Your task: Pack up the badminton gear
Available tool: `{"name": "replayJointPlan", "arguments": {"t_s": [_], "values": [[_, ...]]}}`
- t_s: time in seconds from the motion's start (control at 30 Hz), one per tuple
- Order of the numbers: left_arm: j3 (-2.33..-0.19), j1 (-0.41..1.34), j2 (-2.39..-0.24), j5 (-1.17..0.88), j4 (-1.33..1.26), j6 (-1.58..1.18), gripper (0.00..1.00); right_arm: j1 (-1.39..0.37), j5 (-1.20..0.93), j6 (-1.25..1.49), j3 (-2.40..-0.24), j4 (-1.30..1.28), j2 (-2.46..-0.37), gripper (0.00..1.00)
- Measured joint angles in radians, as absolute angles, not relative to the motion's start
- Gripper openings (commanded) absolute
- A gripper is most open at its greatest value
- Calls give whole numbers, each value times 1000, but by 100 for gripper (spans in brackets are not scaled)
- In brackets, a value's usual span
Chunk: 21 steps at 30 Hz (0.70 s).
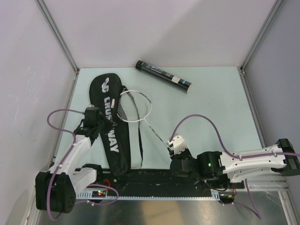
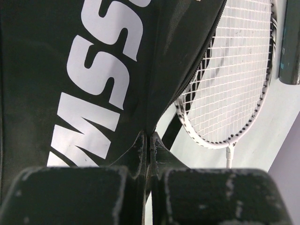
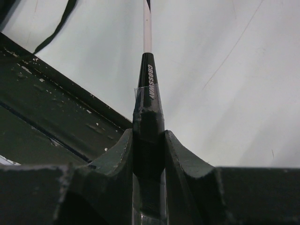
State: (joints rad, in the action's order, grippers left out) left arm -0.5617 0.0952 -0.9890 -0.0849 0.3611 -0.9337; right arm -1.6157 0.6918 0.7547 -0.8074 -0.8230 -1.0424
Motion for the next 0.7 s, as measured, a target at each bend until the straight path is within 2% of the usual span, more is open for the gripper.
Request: {"name": "replayJointPlan", "arguments": {"t_s": [0.43, 0.7], "values": [[-562, 121, -1001, -122, 324, -951, 0, -1569, 716, 607, -804, -509, -1250, 0], [-562, 136, -1012, -170, 312, -949, 0, -1534, 652, 494, -813, -338, -1362, 0]]}}
